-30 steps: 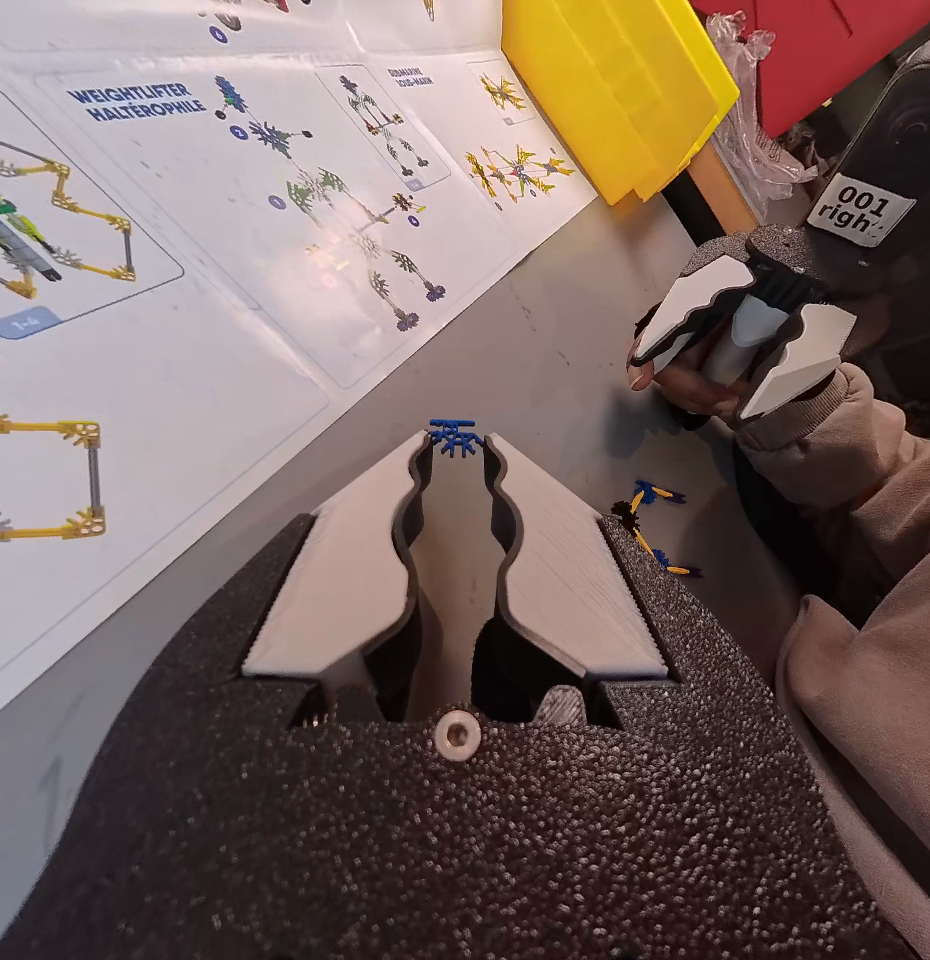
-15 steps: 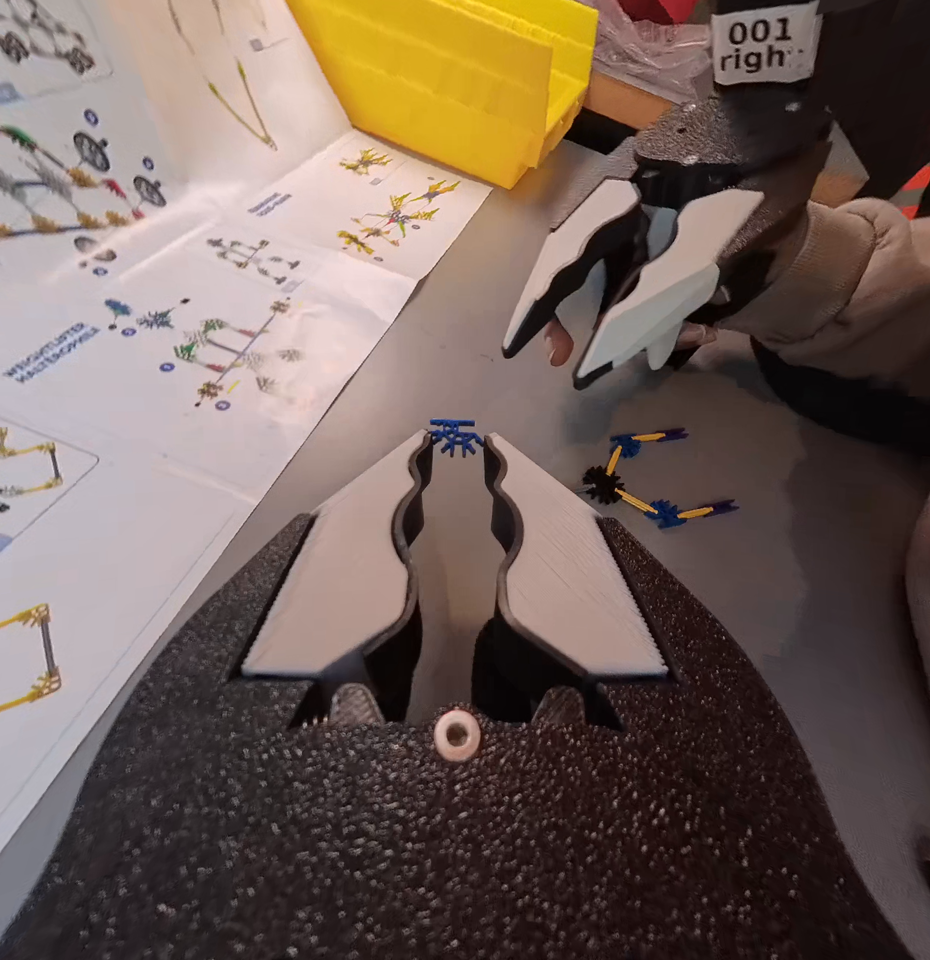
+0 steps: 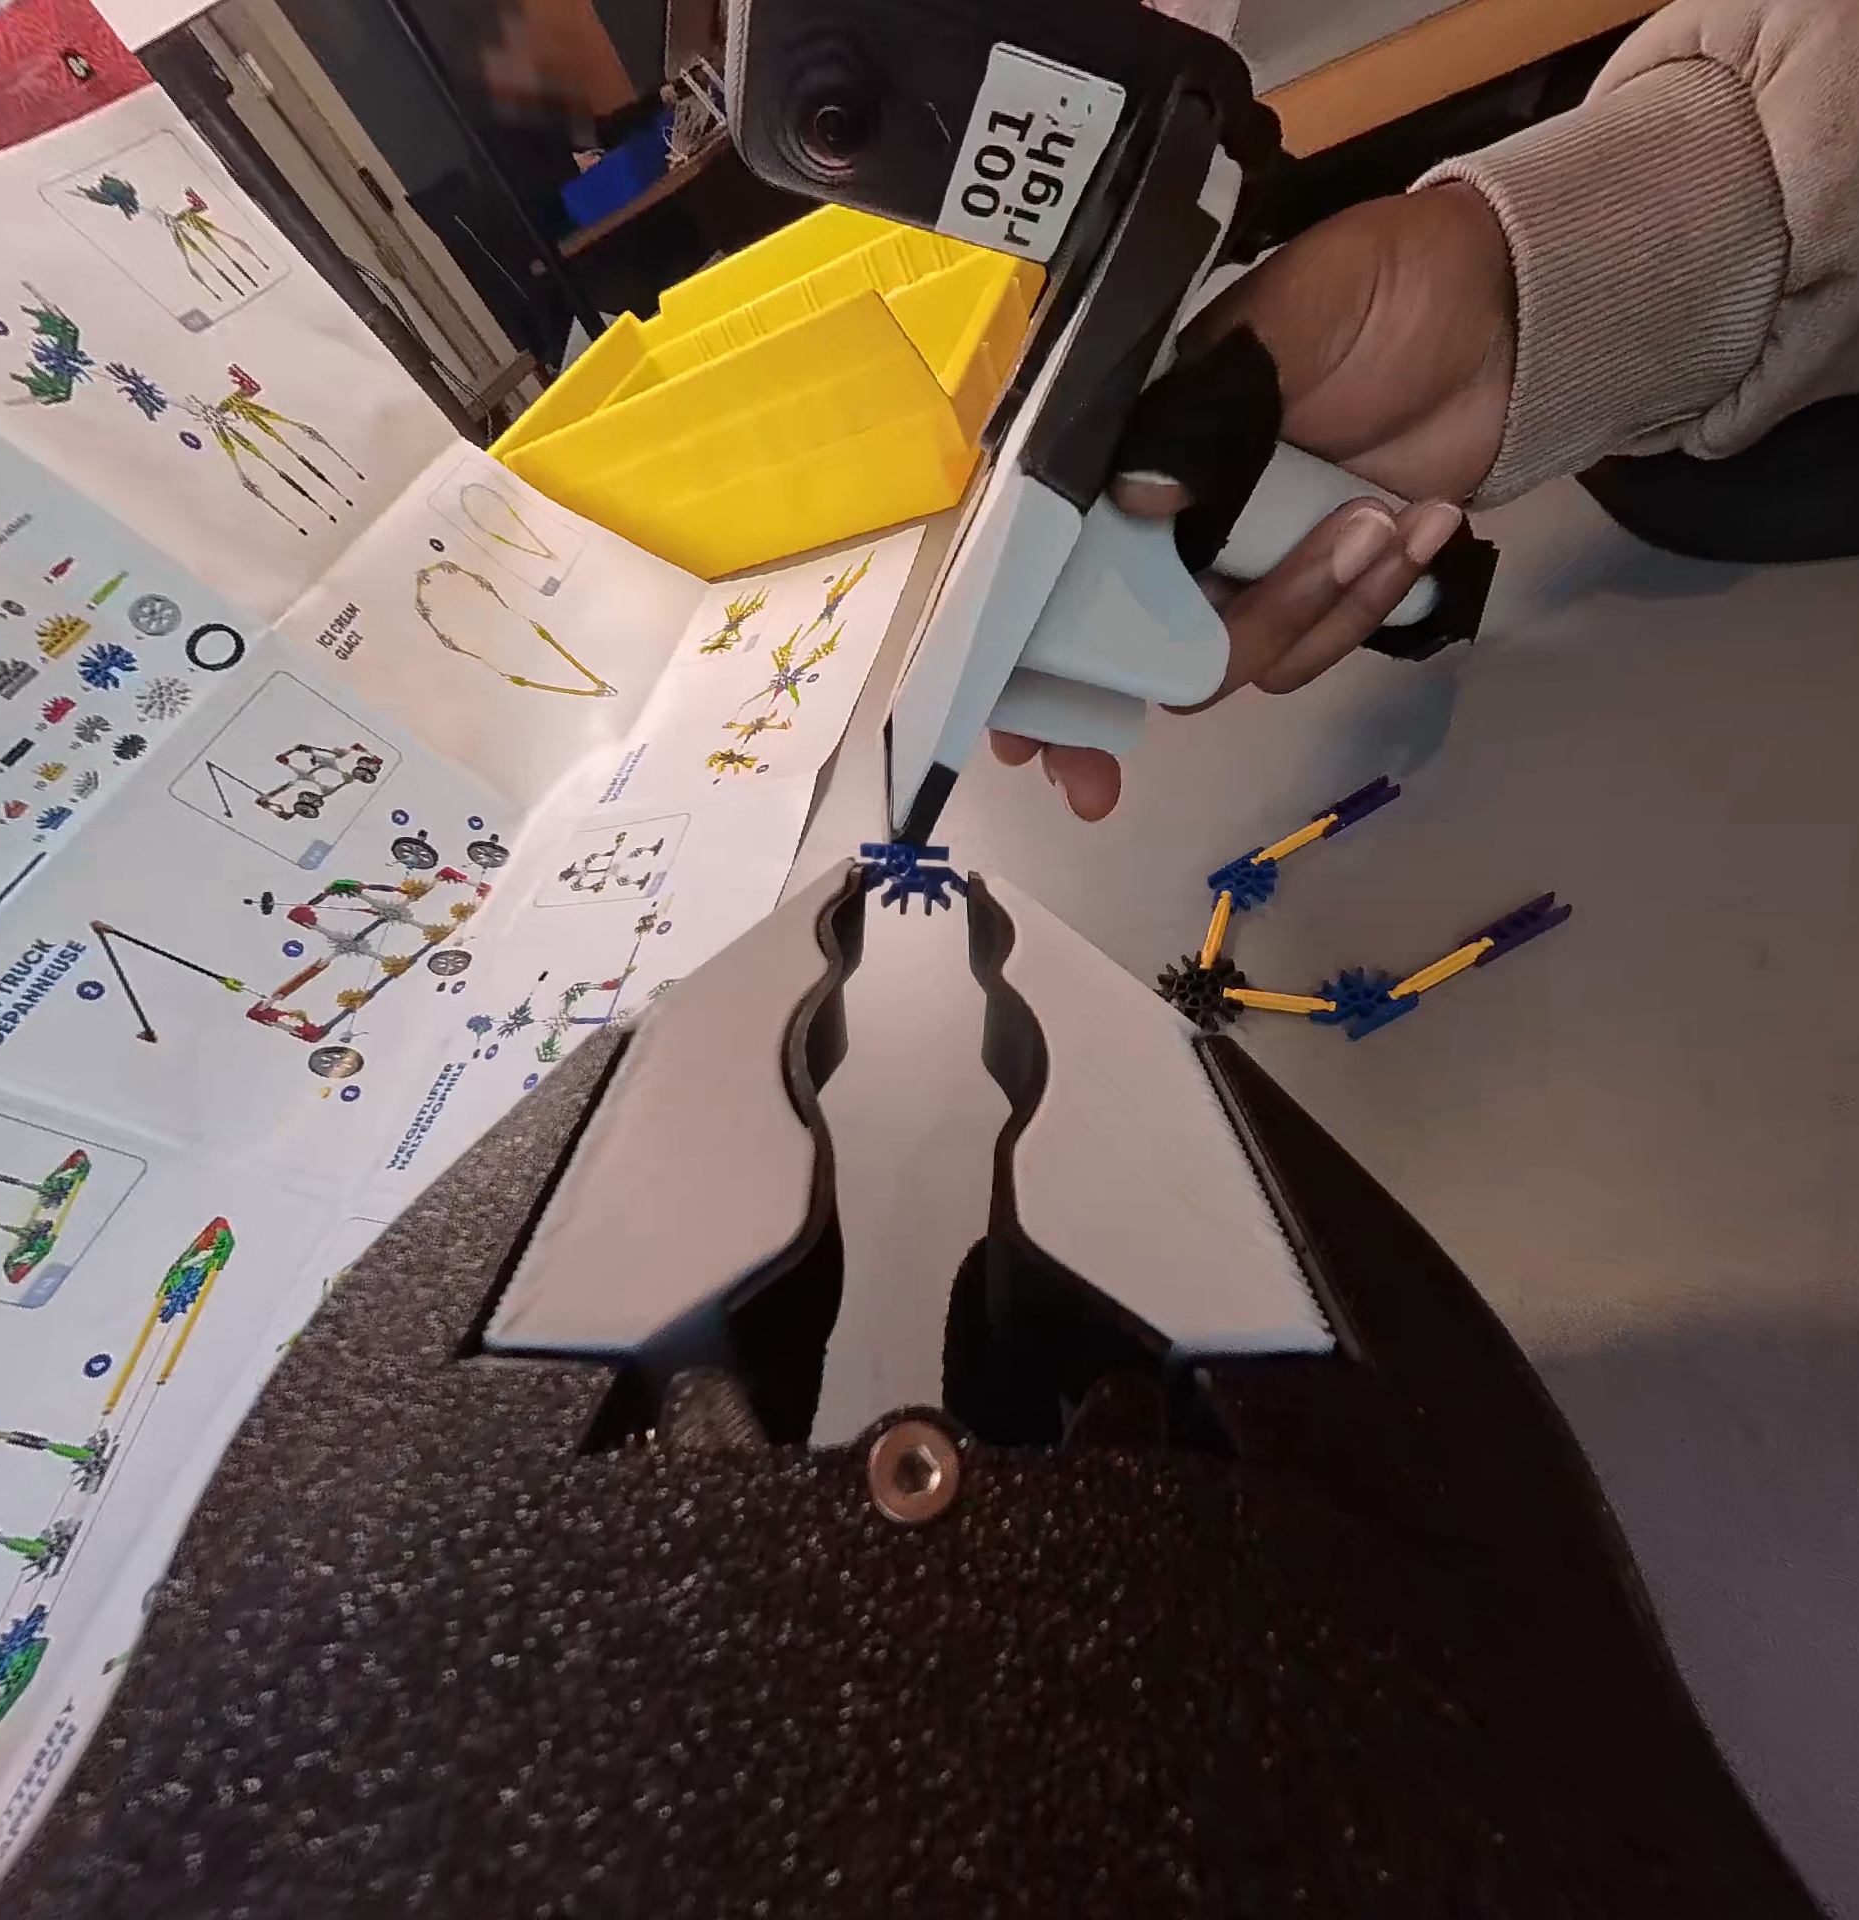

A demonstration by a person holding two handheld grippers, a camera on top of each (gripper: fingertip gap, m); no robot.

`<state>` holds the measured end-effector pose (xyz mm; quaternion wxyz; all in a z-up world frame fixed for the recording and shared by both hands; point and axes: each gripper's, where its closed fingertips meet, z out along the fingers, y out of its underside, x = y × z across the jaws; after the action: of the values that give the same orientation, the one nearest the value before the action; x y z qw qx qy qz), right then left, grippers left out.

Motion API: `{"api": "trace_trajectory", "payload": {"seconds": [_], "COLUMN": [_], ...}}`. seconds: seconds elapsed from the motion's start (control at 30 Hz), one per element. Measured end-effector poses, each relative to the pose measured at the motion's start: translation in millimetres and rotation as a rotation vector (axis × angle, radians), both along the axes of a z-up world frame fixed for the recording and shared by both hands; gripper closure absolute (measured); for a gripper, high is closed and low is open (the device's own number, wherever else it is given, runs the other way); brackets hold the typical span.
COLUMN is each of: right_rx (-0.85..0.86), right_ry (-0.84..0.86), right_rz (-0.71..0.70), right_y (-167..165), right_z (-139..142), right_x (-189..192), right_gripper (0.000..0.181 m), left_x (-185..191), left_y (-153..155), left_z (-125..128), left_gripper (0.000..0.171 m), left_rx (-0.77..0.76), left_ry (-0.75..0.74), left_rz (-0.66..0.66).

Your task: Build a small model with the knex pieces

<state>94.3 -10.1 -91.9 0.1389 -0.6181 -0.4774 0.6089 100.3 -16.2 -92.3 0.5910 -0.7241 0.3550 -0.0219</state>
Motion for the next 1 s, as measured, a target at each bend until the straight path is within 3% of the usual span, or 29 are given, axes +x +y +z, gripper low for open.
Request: {"api": "trace_trajectory", "payload": {"seconds": [0.27,0.4,0.57,0.63,0.7,0.83,0.93,1.0], "right_rx": [0.007,-0.085,-0.05,0.037,0.226,0.875,1.384,1.561], "right_ry": [0.039,0.065,0.066,0.12,0.208,0.27,0.26,0.28], "right_rz": [0.02,0.052,0.068,0.064,0.039,-0.034,-0.121,-0.134], "right_y": [-2.3,-7.4,-14.2,-12.0,-7.4,-1.8,8.9,7.1], "right_z": [5.1,12.8,10.0,15.3,23.9,20.4,15.1,15.2], "right_x": [2.1,3.4,2.2,4.5,7.6,11.2,10.0,8.7], "right_gripper": [0.181,0.163,0.178,0.179,0.179,0.179,0.179,0.179], "left_x": [0.5,1.0,3.9,4.8,6.4,6.3,6.4,6.1], "left_y": [-1.7,-3.3,-4.0,-4.9,-7.6,-12.1,-12.3,-8.7], "left_z": [5.7,12.2,13.8,15.3,17.7,26.3,20.7,11.0], "left_gripper": [0.152,0.152,0.152,0.151,0.149,0.149,0.149,0.149], "left_rx": [0.039,0.07,0.097,0.063,-0.058,-0.396,-0.534,-0.575], "left_ry": [0.021,0.01,0.015,-0.065,-0.275,-0.767,-0.899,-0.903], "left_rz": [0.005,0.0,-0.012,-0.037,-0.093,-0.208,-0.218,-0.169]}}
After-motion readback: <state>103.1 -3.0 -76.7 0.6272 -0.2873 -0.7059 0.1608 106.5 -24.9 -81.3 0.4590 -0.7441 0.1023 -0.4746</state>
